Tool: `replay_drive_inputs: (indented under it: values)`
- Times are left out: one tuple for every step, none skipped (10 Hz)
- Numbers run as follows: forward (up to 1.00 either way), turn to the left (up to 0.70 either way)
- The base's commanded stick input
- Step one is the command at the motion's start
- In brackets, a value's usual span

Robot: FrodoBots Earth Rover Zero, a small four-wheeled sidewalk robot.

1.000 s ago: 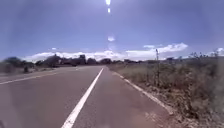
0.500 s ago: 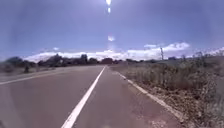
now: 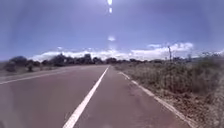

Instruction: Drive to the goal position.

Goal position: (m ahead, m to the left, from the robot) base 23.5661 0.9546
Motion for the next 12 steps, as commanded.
replay_drive_inputs:
  values:
    - [0.45, 0.27]
    - [0.45, 0.00]
    - [0.45, 0.00]
    - [0.45, 0.00]
    - [0.45, 0.00]
    - [0.45, 0.00]
    - [0.45, 0.00]
    - [0.45, 0.00]
    - [0.45, 0.00]
    - [0.45, 0.00]
    - [0.45, 0.00]
    - [0.45, 0.00]
